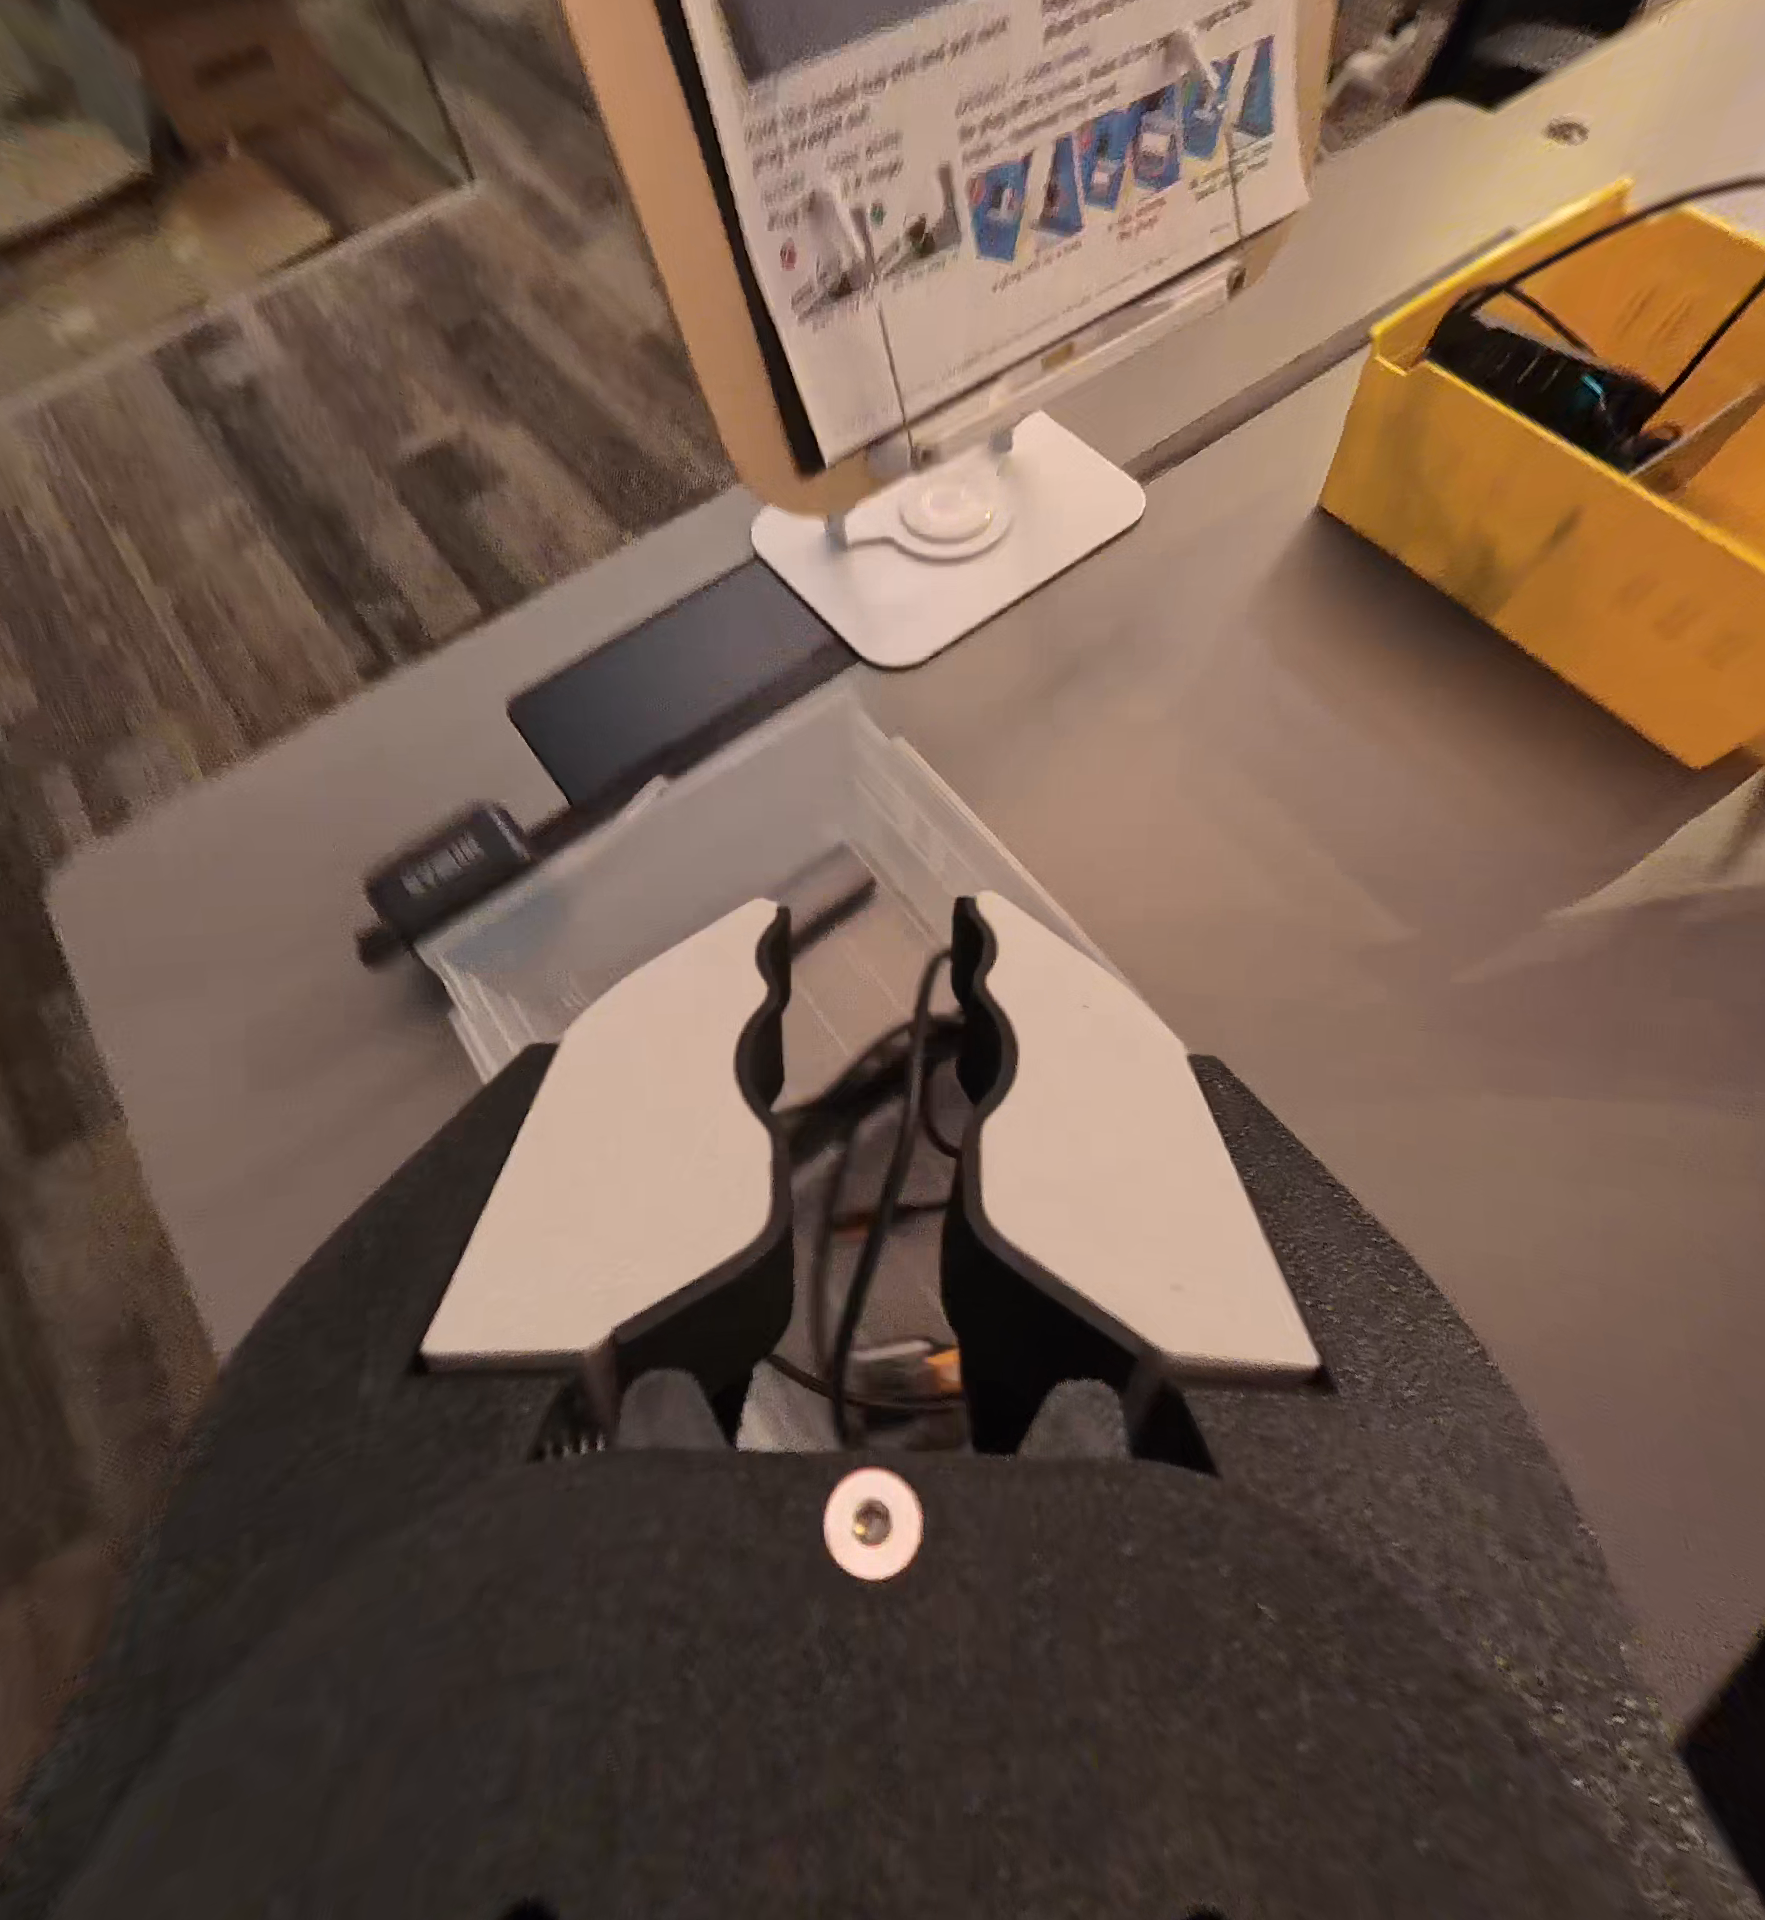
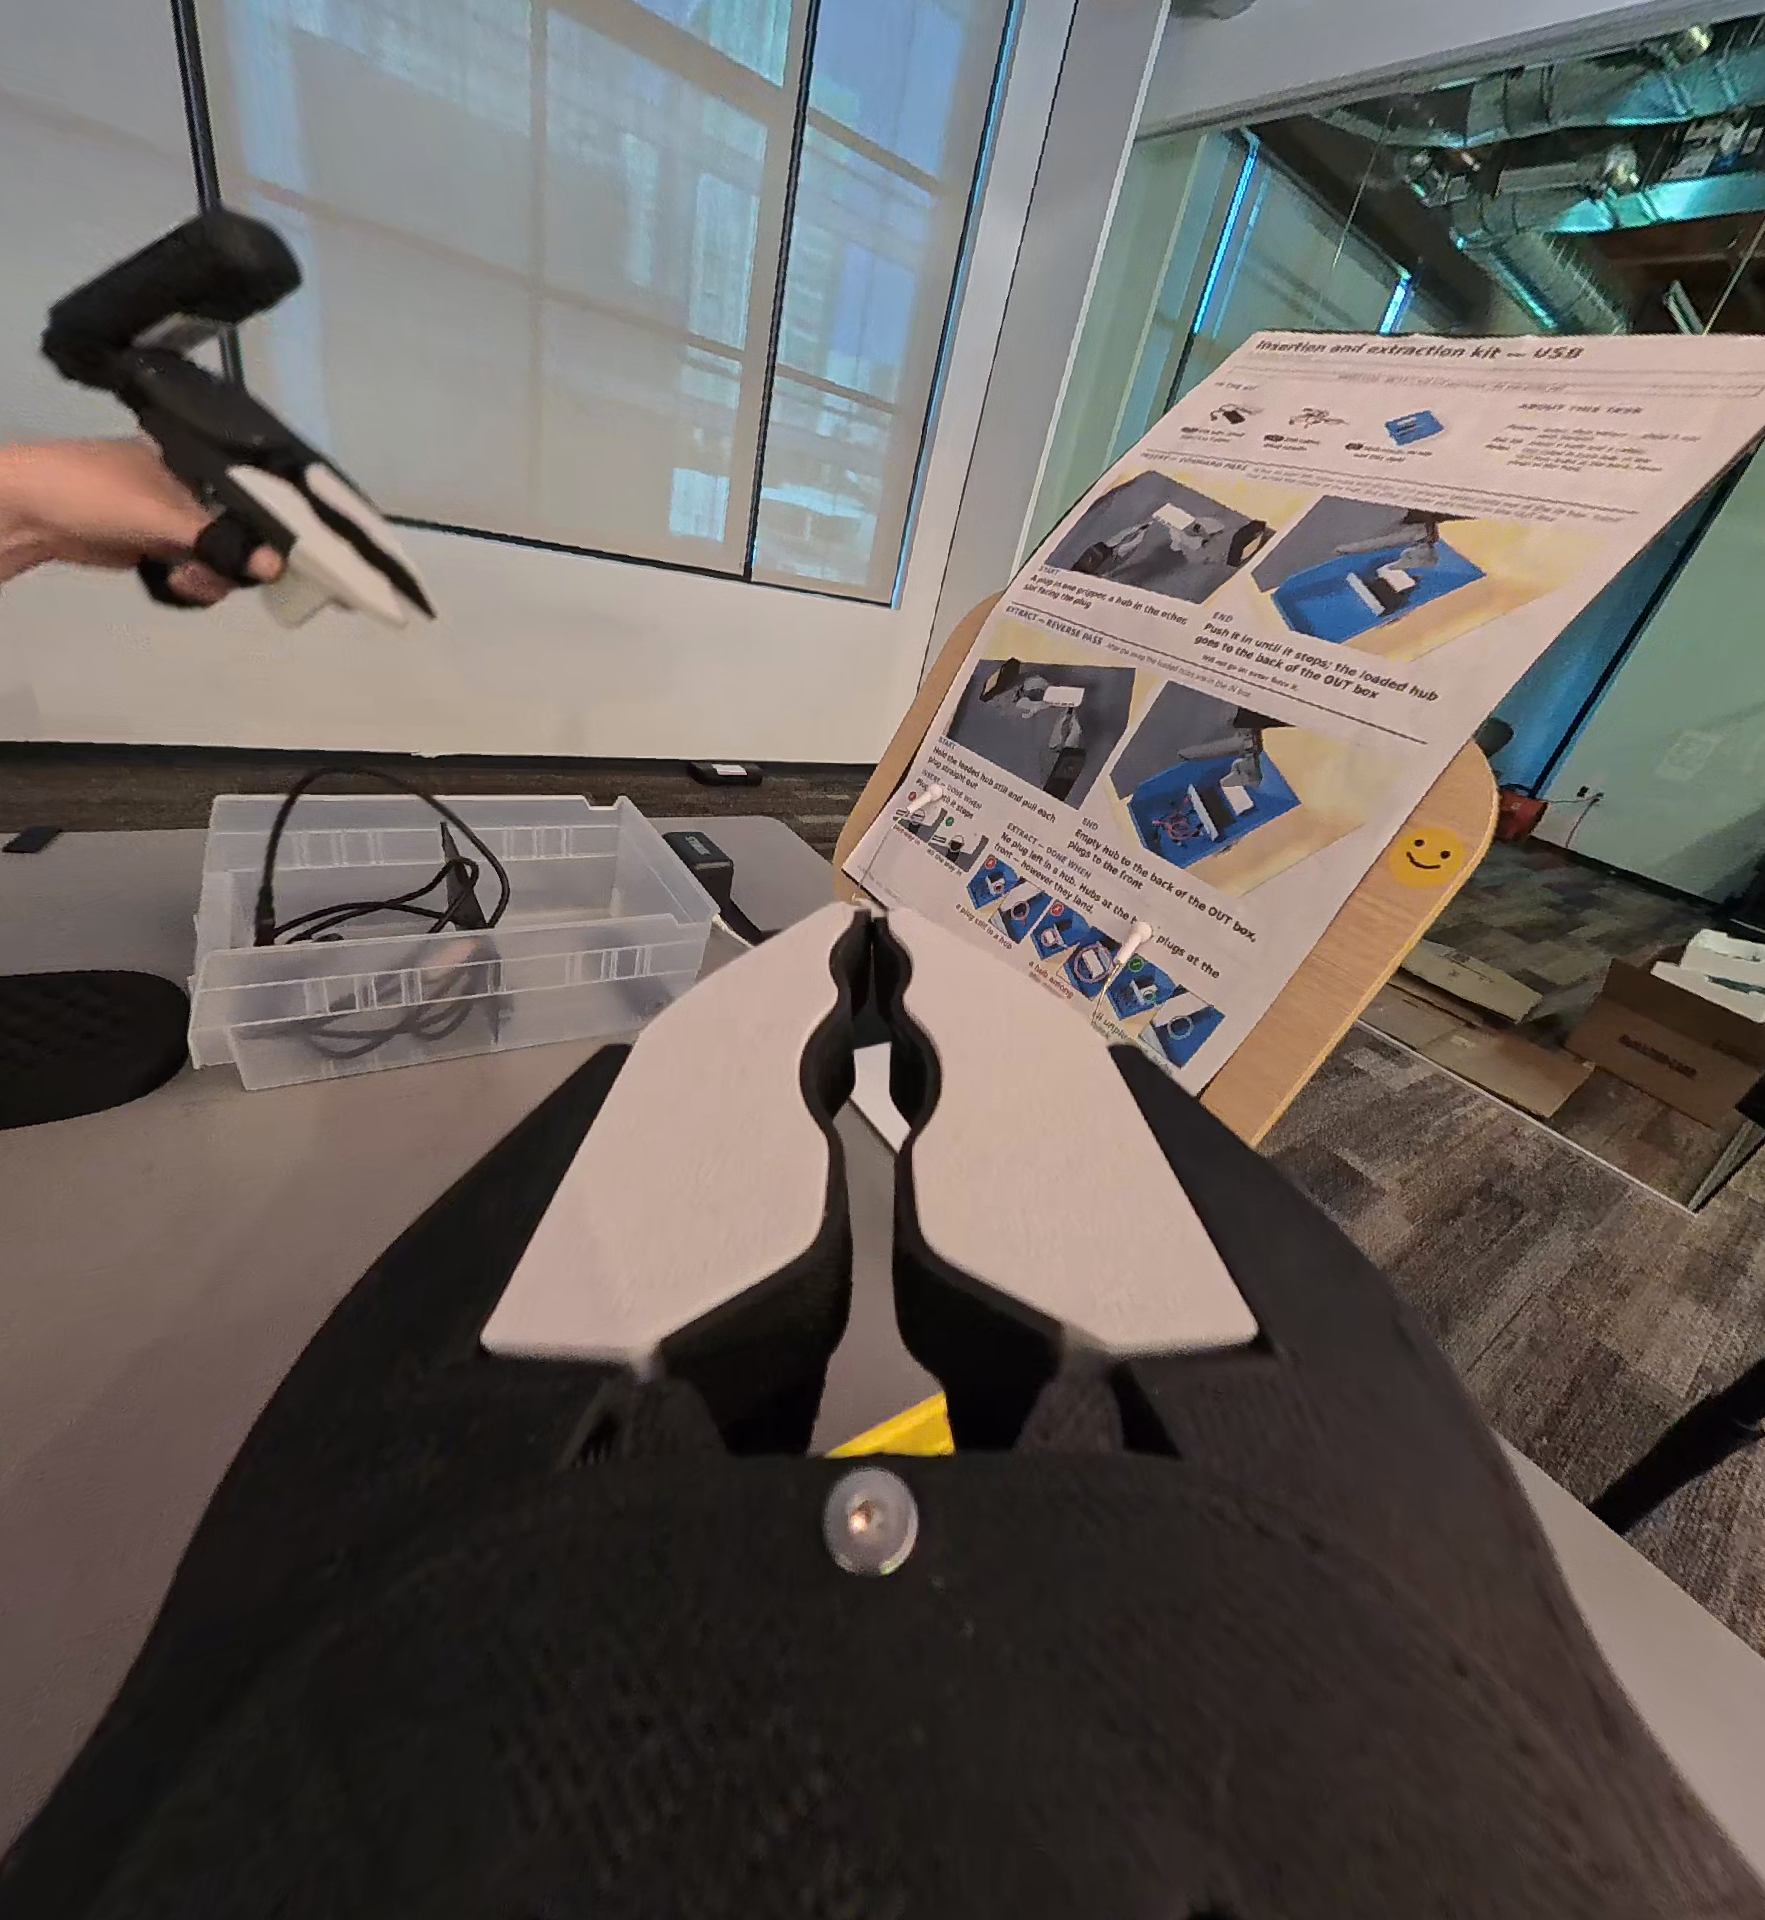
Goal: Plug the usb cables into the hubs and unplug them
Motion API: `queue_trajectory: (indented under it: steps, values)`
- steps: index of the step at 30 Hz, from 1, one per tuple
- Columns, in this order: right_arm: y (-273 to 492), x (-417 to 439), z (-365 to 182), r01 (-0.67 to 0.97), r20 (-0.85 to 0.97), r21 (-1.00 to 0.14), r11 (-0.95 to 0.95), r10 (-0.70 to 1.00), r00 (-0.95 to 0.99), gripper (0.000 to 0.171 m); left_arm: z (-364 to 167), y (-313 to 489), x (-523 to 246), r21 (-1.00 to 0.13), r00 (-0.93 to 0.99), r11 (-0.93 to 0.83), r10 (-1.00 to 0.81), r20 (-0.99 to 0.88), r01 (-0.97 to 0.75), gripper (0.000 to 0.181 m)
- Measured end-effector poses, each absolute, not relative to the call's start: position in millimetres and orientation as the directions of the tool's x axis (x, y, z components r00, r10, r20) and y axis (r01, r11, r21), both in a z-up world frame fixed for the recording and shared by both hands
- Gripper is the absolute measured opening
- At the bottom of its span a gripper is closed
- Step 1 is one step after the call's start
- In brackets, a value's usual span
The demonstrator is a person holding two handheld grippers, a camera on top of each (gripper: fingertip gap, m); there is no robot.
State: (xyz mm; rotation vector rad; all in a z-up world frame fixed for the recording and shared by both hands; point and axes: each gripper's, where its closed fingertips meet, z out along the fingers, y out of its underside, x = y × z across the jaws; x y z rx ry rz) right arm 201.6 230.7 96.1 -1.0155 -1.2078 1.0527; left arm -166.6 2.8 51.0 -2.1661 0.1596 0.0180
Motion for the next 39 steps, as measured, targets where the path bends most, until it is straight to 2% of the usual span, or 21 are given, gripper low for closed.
queue_trajectory:
  steps: [2,6,10,12,17,21,26,31,36,39]
  values:
    - [231.8,198.8,91.8,-0.052,0.217,-0.974,0.221,0.974,0.065,0.001,44.9,23.8,-185.8,-0.739,0.960,-0.613,-0.192,-0.203,-0.279,0.029]
    - [235.4,189.7,78.9,0.025,0.249,-0.969,0.248,0.965,0.081,0.001,-35.2,59.0,-216.7,-0.414,0.820,-0.714,-0.424,-0.386,-0.564,0.032]
    - [234.5,178.7,66.6,0.095,0.295,-0.953,0.288,0.952,0.077,0.001,-110.7,80.8,-230.7,-0.118,0.606,-0.626,-0.663,-0.441,-0.771,0.032]
    - [233.3,174.0,60.3,0.126,0.323,-0.941,0.313,0.944,0.069,0.001,-136.3,87.6,-236.3,-0.023,0.507,-0.555,-0.742,-0.438,-0.832,0.036]
    - [233.9,164.0,45.1,0.197,0.357,-0.919,0.341,0.932,0.054,0.001,-159.4,102.3,-232.2,-0.061,0.450,-0.462,-0.814,-0.368,-0.885,0.042]
    - [233.7,157.6,33.3,0.239,0.359,-0.909,0.342,0.933,0.030,0.001,-176.3,95.4,-242.1,-0.006,0.466,-0.481,-0.847,-0.254,-0.877,0.050]
    - [233.4,150.0,17.1,0.303,0.371,-0.885,0.354,0.929,0.000,0.002,-196.6,89.6,-250.3,0.099,0.402,-0.433,-0.886,-0.232,-0.896,0.048]
    - [227.7,143.9,6.1,0.345,0.397,-0.856,0.386,0.917,-0.042,0.002,-198.5,93.4,-247.1,0.068,0.412,-0.441,-0.875,-0.254,-0.895,0.030]
    - [220.2,142.5,3.5,0.354,0.416,-0.838,0.416,0.906,-0.080,0.002,-197.2,83.3,-254.4,0.150,0.419,-0.463,-0.872,-0.254,-0.874,0.030]
    - [215.6,143.7,7.3,0.335,0.418,-0.842,0.424,0.904,-0.094,0.002,-184.2,80.8,-258.6,0.134,0.453,-0.506,-0.841,-0.297,-0.852,0.029]
